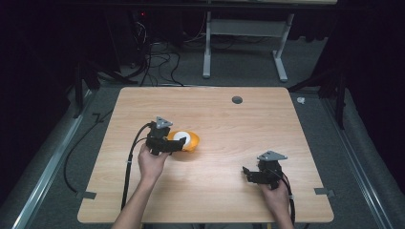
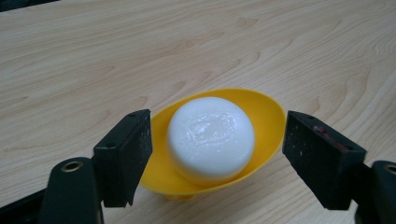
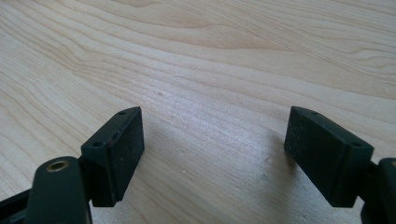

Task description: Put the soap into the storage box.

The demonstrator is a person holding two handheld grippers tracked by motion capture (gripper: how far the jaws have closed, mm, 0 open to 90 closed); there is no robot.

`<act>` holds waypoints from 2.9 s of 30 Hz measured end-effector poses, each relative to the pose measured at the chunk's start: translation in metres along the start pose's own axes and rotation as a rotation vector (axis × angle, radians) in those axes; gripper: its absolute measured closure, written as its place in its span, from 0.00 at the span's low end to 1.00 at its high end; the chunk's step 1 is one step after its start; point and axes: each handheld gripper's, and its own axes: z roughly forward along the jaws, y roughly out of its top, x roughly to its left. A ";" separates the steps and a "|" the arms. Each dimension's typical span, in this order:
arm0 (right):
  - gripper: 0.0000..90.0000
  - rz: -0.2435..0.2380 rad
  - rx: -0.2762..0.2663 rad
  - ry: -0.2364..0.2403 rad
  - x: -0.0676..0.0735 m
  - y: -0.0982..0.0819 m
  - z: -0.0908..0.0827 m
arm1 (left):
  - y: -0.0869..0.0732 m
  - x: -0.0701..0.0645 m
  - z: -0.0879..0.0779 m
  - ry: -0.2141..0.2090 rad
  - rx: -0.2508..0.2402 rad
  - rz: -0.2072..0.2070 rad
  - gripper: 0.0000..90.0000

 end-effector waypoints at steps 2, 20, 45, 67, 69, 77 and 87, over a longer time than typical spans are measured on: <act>0.23 -0.001 0.000 0.000 0.000 0.000 0.000 | -0.001 0.000 -0.002 -0.001 -0.003 -0.001 0.28; 0.23 -0.001 0.002 0.000 0.000 0.000 0.000 | -0.017 0.010 -0.016 -0.002 -0.026 -0.044 0.27; 0.23 -0.001 0.003 0.000 0.000 0.000 0.000 | -0.028 0.016 -0.034 -0.007 -0.040 -0.067 0.26; 0.23 0.000 0.004 0.000 0.001 0.000 0.000 | -0.041 0.017 -0.046 0.013 -0.045 -0.073 0.26; 0.23 -0.002 0.003 0.000 0.000 0.000 0.000 | -0.043 0.017 -0.047 0.012 -0.045 -0.077 0.26; 0.23 -0.003 0.004 0.000 0.000 0.000 0.000 | -0.049 0.020 -0.052 0.017 -0.048 -0.088 0.26; 0.23 -0.003 0.004 -0.002 0.001 0.000 0.000 | -0.056 0.021 -0.058 0.022 -0.054 -0.100 0.26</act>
